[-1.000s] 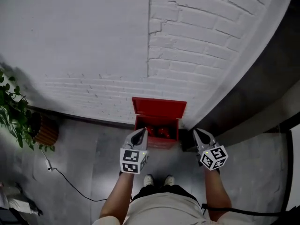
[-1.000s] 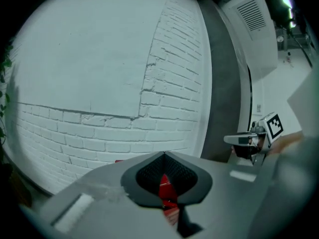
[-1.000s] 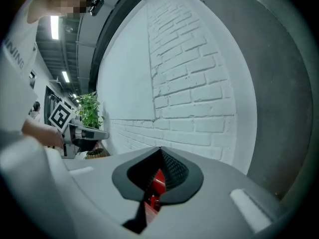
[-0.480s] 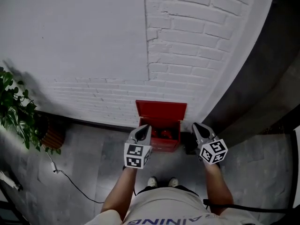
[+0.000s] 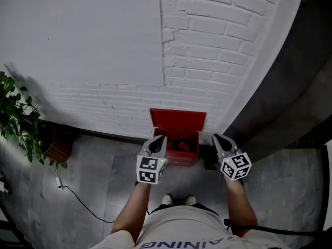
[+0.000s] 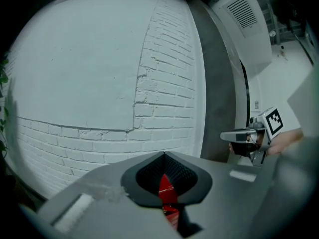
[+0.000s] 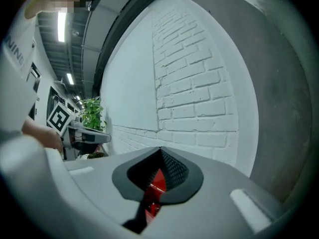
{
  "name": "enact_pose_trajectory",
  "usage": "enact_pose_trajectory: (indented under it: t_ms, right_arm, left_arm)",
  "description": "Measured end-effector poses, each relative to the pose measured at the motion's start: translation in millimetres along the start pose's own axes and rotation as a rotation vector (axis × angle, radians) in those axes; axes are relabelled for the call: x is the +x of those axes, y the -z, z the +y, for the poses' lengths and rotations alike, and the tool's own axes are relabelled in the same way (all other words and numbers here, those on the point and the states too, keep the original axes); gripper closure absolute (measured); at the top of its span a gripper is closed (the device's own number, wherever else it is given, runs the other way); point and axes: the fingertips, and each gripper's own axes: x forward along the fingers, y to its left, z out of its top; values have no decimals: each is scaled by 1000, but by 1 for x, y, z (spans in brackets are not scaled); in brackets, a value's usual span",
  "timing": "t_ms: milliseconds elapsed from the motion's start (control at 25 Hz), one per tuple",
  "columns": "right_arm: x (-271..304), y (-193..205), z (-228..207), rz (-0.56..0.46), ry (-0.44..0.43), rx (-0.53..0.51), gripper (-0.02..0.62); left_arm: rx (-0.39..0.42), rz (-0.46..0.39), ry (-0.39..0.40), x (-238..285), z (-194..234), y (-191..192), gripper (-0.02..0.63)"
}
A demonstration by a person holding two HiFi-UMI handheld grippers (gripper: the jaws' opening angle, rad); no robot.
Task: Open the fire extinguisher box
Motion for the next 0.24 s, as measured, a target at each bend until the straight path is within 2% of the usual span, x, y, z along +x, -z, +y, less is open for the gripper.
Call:
enact_pose_trajectory:
  t_ms: [240]
  right_arm:
    - [-4, -1, -1, -4, 0, -5, 589]
  left_arm:
    - [1, -8, -8, -3, -2, -5, 603]
